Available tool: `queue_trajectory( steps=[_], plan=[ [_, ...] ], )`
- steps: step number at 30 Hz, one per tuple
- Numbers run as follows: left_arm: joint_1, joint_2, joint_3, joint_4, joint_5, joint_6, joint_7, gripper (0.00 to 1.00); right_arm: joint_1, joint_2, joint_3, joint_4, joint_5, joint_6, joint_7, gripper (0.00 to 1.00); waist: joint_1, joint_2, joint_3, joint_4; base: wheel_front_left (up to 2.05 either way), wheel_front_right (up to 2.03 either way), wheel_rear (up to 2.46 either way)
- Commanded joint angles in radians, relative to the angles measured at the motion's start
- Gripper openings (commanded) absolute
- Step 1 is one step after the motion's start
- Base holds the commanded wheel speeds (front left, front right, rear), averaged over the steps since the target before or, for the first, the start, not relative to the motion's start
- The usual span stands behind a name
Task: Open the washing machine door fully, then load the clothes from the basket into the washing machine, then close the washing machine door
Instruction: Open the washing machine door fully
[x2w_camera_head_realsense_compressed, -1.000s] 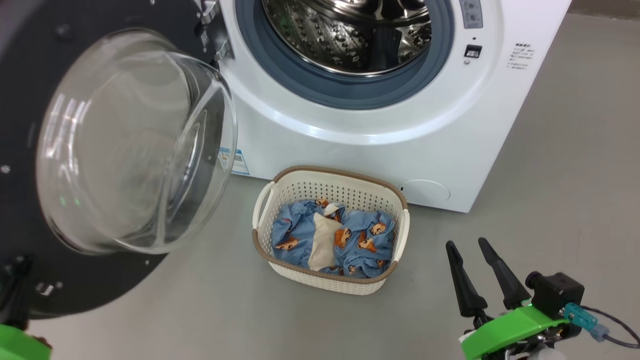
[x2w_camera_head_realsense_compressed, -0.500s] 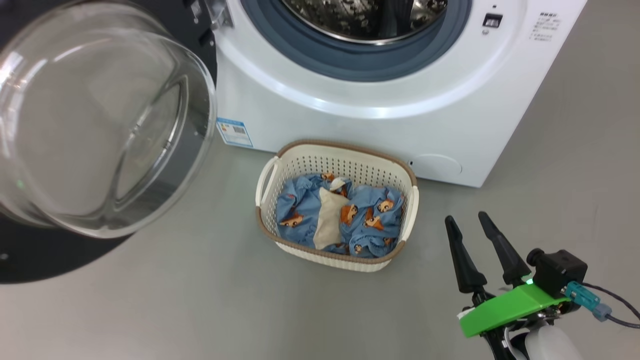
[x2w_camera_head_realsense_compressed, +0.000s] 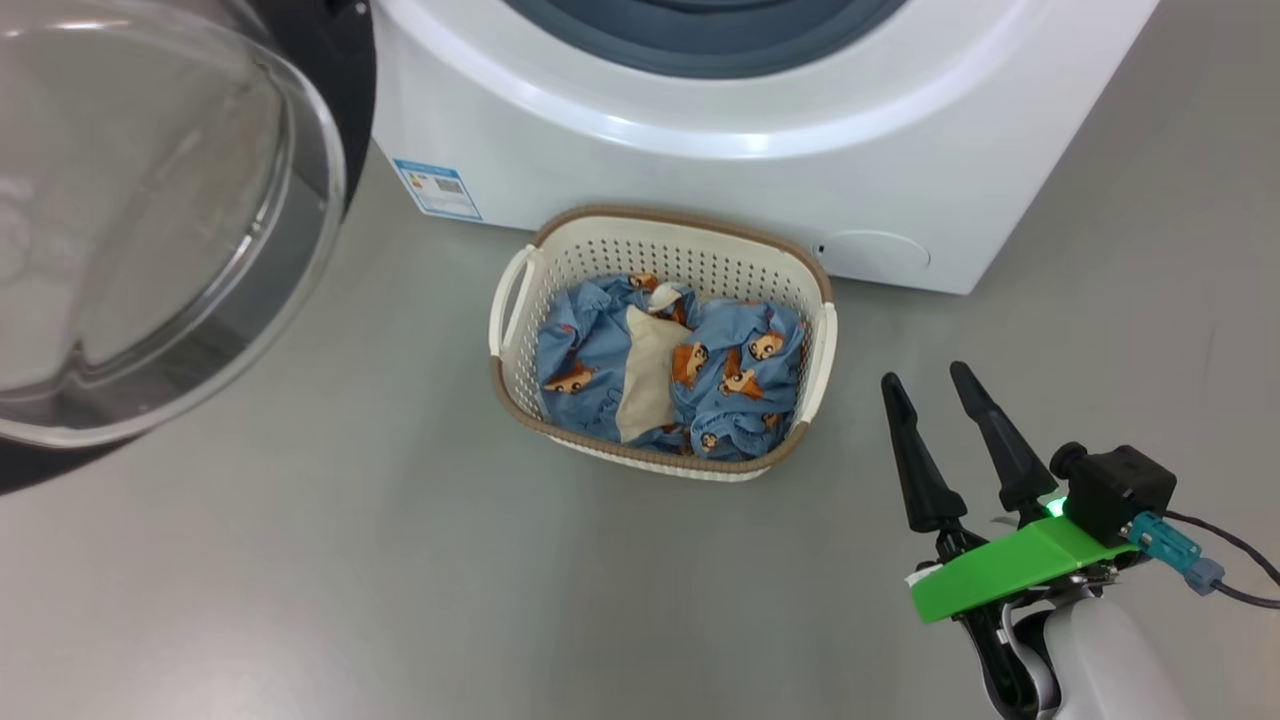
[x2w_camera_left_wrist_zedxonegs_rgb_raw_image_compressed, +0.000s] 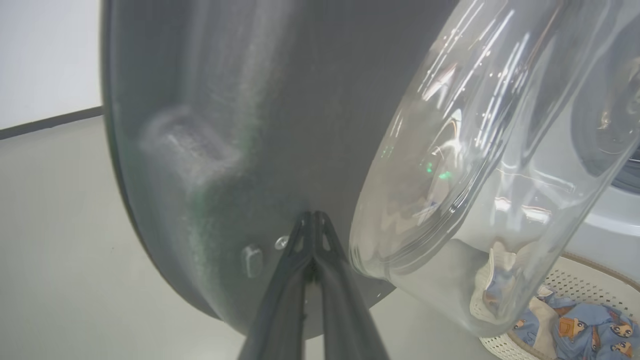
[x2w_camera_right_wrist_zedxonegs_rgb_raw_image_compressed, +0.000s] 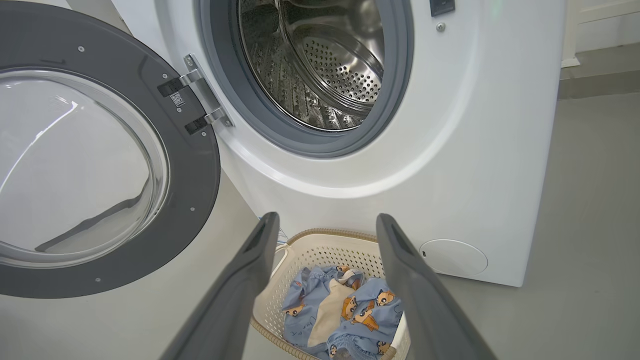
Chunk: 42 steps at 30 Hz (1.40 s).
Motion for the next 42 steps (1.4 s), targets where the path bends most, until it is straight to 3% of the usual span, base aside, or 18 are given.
queue_trajectory(
  steps=[1,10,28,36,42],
  plan=[
    [-0.055,0.099,0.040,0.007,-0.018,0.003,-0.014,0.00,-0.020,0.008,0.032,-0.026,-0.006,0.002,-0.012,1.00,0.0000,0.0000,0.016,-0.010,0.00,0.00,0.00],
    [-0.125,0.150,-0.061,0.090,-0.094,0.003,-0.019,0.00,-0.043,0.008,0.044,-0.021,0.000,0.002,-0.012,1.00,0.0000,0.0000,0.037,-0.023,0.00,0.00,0.00],
    [-0.151,0.148,-0.205,0.095,-0.152,0.003,-0.041,0.00,-0.030,0.008,0.036,-0.012,0.016,0.002,-0.012,1.00,0.0000,0.0000,0.001,-0.017,0.00,0.00,0.00],
    [-0.130,0.137,-0.206,0.063,-0.139,0.003,-0.041,0.00,-0.013,0.008,0.032,-0.004,0.028,0.002,-0.012,1.00,0.0000,0.0000,-0.039,-0.012,0.00,0.00,0.00],
    [-0.080,0.120,-0.150,0.011,-0.101,0.003,-0.041,0.00,0.004,0.008,0.029,-0.004,0.033,0.002,-0.012,1.00,0.0000,0.0000,-0.071,-0.015,0.00,0.00,0.00]
  ],
)
